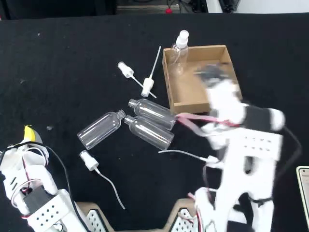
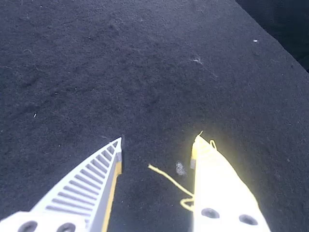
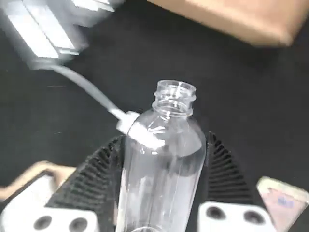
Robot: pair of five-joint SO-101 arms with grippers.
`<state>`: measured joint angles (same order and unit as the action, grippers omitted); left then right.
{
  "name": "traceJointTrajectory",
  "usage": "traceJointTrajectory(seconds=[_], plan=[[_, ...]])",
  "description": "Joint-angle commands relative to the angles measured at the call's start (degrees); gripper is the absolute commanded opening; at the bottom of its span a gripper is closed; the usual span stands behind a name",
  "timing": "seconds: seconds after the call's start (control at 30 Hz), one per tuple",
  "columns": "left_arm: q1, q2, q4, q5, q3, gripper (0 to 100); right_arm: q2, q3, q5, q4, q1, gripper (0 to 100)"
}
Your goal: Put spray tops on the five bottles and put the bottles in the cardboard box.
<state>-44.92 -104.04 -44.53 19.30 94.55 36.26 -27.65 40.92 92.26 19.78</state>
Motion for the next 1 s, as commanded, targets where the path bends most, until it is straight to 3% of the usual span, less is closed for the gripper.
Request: traceJointTrajectory(seconds=[0.0,0.1,0.23,0.63,0.8,0.97], plan=[[0.8,-0.4,1.4,-0.6,-0.7,23,-2.9,-6.7,4.9,-14.7,16.2,17.7],[0.8,-0.4,1.4,-0.6,-0.7,23,-9.1,-10.9,5.5,-24.8,20.7,17.7],[0.8,-0.4,1.2,-0.6,-0.7,23,-17.5,-10.9,5.5,-30.0,21.7,18.0],[0.6,-0.4,1.1,-0.6,-0.6,23,-30.0,-10.9,5.0,-33.9,21.8,19.4],[0.6,-0.4,1.1,-0.6,-0.6,23,-31.2,-6.3,3.0,-23.6,21.4,31.2],[0.6,-0.4,1.1,-0.6,-0.6,23,-31.2,2.2,2.8,-10.9,21.7,29.3]])
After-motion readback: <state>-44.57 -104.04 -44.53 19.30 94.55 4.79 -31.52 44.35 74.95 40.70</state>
